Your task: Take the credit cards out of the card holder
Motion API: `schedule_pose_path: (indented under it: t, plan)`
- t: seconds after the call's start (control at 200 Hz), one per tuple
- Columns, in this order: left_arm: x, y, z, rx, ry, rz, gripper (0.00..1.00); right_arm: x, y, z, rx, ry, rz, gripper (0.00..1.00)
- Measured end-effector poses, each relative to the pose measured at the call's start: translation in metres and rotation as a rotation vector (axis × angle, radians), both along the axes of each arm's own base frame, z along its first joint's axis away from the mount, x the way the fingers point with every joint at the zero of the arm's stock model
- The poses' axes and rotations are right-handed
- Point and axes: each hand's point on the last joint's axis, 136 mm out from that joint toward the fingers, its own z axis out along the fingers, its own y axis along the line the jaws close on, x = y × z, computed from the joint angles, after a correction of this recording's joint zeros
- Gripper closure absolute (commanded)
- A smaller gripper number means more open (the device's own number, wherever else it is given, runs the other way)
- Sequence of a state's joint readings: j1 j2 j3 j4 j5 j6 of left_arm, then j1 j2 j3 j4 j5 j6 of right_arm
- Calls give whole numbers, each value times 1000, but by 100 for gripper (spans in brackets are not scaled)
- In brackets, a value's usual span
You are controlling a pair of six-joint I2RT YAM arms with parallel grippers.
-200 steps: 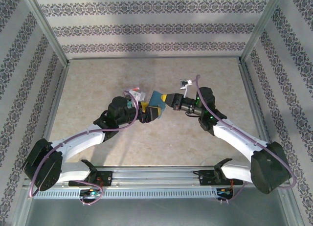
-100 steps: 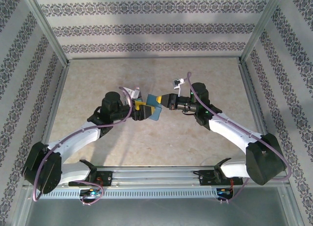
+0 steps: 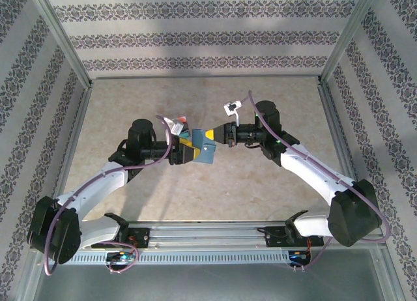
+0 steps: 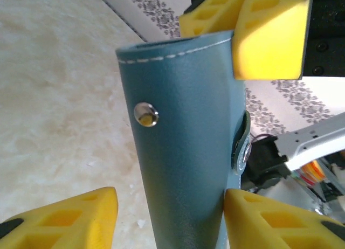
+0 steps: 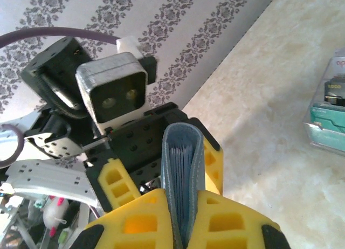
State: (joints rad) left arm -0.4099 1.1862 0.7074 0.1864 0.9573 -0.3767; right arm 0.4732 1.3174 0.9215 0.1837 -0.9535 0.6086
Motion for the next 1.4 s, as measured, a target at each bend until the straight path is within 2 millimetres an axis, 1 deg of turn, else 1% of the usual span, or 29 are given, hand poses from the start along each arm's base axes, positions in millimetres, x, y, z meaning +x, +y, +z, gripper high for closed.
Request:
schedule_pose_path:
  t: [0.14,0.255,0.425,0.46,0.5,0.59,0.72,0.809,0.914,0.949,0.959,1.019,1.064,1.124,1.164,1.249,1.344,1.399]
  plan:
    - [-4,-6,6,-54,7,-53,66,-3,2,3,0,-13,32,100]
    - [-4,-9,4,-80,27,-68,71,-1,3,1,-6,-8,43,100]
    - [-3,-10,0,-94,47,-67,71,2,3,-4,-14,15,47,100]
    - [-3,-10,0,-97,47,-66,68,2,3,-4,-14,17,49,100]
    - [-3,-10,1,-101,46,-65,59,2,3,-4,-13,16,51,100]
    - [-6,-14,4,-114,37,-78,58,1,4,-2,-10,12,58,100]
    - [-6,-17,4,-121,42,-84,74,1,5,0,-7,6,59,100]
    - [-6,-17,5,-125,41,-84,77,3,4,0,-8,1,55,100]
    - [-6,-17,5,-126,39,-84,85,4,3,0,-9,-6,51,100]
    - [-6,-17,5,-125,37,-84,86,5,1,0,-10,-6,47,88]
    - [-6,-17,5,-125,37,-84,87,6,1,0,-11,-5,45,86]
    - [-6,-17,6,-124,32,-83,87,7,0,-1,-17,-3,37,85]
    - [-6,-17,5,-120,31,-78,87,8,0,-4,-26,9,23,76]
    - [-5,-17,5,-113,25,-63,89,11,-2,-6,-44,18,-8,74]
    - [-3,-17,4,-106,20,-50,90,13,-4,-8,-63,27,-43,68]
    - [1,-15,1,-82,12,-8,92,21,-13,-9,-120,28,-174,66]
    - [9,-11,-2,-56,-10,47,93,29,-34,-6,-196,17,-370,65]
    - [13,-8,-3,-41,-24,76,94,27,-44,-4,-232,8,-455,66]
